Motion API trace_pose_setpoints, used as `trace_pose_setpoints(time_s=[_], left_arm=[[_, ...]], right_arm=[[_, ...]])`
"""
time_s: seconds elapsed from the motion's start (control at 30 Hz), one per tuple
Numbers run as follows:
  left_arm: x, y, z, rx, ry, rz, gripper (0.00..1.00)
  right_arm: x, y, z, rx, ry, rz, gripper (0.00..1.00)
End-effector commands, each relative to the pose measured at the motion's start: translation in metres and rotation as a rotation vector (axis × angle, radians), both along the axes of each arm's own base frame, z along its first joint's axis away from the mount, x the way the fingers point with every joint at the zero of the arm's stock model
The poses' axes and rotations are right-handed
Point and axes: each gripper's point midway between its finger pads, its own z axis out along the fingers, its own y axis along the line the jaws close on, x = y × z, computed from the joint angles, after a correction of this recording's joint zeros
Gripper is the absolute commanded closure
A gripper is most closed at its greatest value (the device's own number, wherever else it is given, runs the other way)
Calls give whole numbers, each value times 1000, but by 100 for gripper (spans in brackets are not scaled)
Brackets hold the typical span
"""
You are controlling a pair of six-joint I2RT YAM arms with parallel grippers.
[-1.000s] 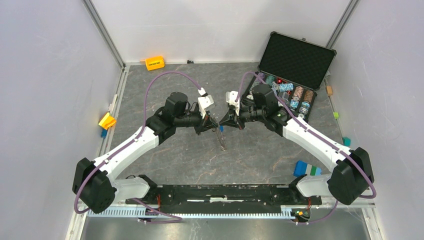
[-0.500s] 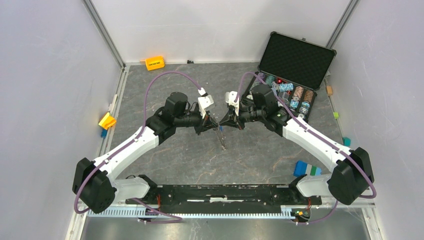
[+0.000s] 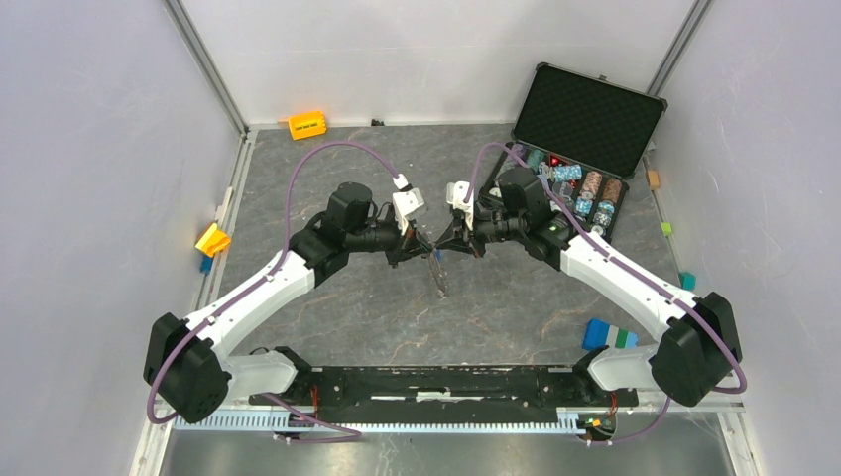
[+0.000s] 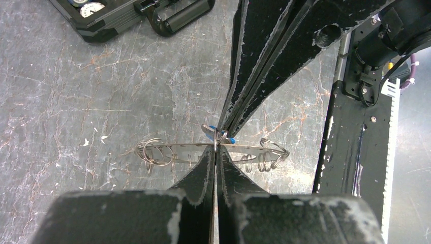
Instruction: Put the keys on the keyring
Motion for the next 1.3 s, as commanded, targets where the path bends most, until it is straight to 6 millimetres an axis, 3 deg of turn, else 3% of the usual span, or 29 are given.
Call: trace_pose_setpoints(time_s=[0.0,0.27,0.87,1.27], left_arm=[[-6,-8,24,-63,-82,-72,98],[-6,-8,23,-61,-83,-73,98],[-9,-8,25,-65,-95,-88,98],[-10,-8,26,-68,-96,-94,98]], right_arm=[[2,8,30,65,-73,41,100],[-3,10,32,80,-65,66,100],[10,-1,27,56,-86,0,100],[9,0,28,64,-67,11,100]])
